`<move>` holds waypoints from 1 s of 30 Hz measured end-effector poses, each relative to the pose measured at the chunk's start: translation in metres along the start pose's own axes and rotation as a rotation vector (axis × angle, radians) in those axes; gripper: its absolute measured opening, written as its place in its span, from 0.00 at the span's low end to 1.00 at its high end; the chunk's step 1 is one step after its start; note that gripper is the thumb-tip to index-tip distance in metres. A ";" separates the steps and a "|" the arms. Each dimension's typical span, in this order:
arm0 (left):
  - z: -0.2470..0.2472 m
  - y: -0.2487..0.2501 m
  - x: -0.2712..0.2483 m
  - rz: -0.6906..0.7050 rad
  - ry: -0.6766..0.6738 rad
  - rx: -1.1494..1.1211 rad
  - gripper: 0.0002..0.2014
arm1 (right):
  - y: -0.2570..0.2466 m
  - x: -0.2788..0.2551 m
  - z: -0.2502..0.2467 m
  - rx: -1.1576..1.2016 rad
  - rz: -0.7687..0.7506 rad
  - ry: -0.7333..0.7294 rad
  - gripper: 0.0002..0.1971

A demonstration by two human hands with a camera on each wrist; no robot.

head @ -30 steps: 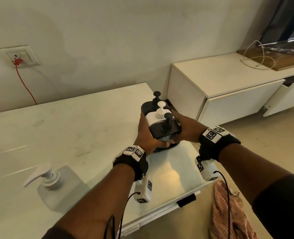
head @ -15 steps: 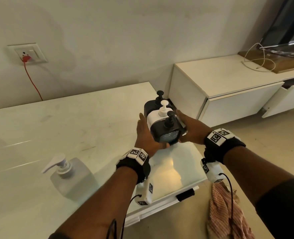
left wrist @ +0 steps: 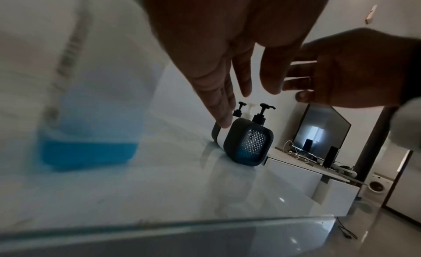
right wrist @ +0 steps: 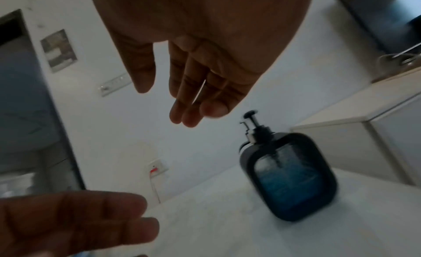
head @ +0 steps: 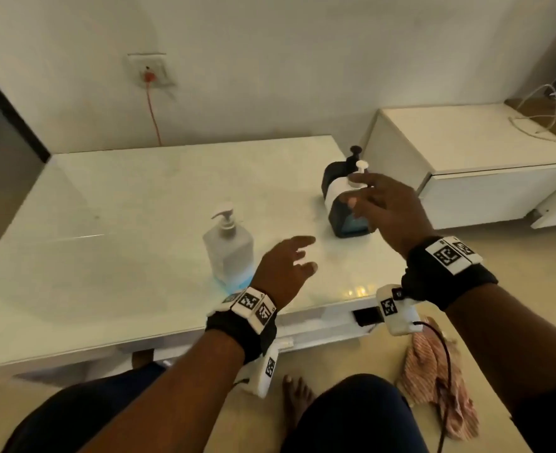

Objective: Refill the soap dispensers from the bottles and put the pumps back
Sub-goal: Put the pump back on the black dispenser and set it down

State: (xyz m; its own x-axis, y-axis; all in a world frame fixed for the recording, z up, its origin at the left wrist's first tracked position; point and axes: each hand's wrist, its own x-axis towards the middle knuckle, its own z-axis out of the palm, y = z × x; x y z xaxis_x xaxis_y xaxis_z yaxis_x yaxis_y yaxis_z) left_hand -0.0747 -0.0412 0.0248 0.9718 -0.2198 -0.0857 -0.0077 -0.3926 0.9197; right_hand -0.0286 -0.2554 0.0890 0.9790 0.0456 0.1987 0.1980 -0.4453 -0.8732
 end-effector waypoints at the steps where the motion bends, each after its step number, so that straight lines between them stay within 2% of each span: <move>1: -0.006 -0.003 -0.012 -0.003 -0.008 0.006 0.20 | -0.010 0.001 0.014 0.022 0.013 -0.110 0.18; 3: -0.014 -0.010 -0.031 -0.041 -0.028 0.024 0.15 | -0.024 0.004 0.040 -0.081 0.013 -0.304 0.23; 5: -0.022 -0.019 -0.046 -0.074 -0.046 0.045 0.11 | -0.034 0.006 0.070 -0.230 0.005 -0.423 0.30; 7: -0.032 -0.029 -0.056 -0.144 -0.094 0.023 0.07 | -0.046 0.006 0.099 -0.348 0.025 -0.480 0.36; 9: -0.045 -0.038 -0.063 -0.272 -0.170 0.050 0.10 | -0.053 0.006 0.127 -0.525 0.037 -0.513 0.42; 11: -0.060 -0.047 -0.067 -0.401 -0.189 0.076 0.14 | -0.055 0.005 0.148 -0.640 0.041 -0.526 0.46; 15: -0.086 -0.052 -0.065 -0.580 -0.146 0.028 0.14 | -0.054 0.011 0.172 -0.670 0.047 -0.510 0.43; 18: -0.104 -0.058 -0.051 -0.718 -0.062 0.062 0.08 | -0.054 0.017 0.173 -0.657 0.028 -0.512 0.34; 19: -0.108 -0.061 -0.044 -0.704 -0.012 0.125 0.06 | -0.053 0.019 0.170 -0.659 0.017 -0.517 0.32; 20: -0.112 -0.065 -0.038 -0.664 0.036 0.205 0.08 | -0.051 0.021 0.167 -0.660 0.008 -0.517 0.31; 23: -0.116 -0.062 -0.025 -0.484 0.154 0.295 0.37 | -0.042 0.026 0.150 -0.635 0.009 -0.511 0.31; 25: -0.111 -0.054 -0.016 -0.362 0.170 0.249 0.50 | -0.037 0.029 0.134 -0.624 0.011 -0.512 0.30; 27: -0.099 -0.046 -0.005 -0.294 0.152 0.201 0.53 | -0.034 0.031 0.113 -0.620 0.004 -0.514 0.30; 30: -0.068 -0.031 0.012 -0.216 0.082 0.172 0.52 | -0.026 0.032 0.073 -0.617 0.020 -0.523 0.29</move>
State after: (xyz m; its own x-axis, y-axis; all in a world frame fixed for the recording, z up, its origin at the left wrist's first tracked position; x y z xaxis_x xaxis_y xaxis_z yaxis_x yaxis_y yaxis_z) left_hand -0.0470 0.0293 0.0210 0.9710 -0.0446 -0.2349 0.1685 -0.5695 0.8045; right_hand 0.0012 -0.1772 0.0858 0.9082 0.3772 -0.1814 0.2676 -0.8564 -0.4415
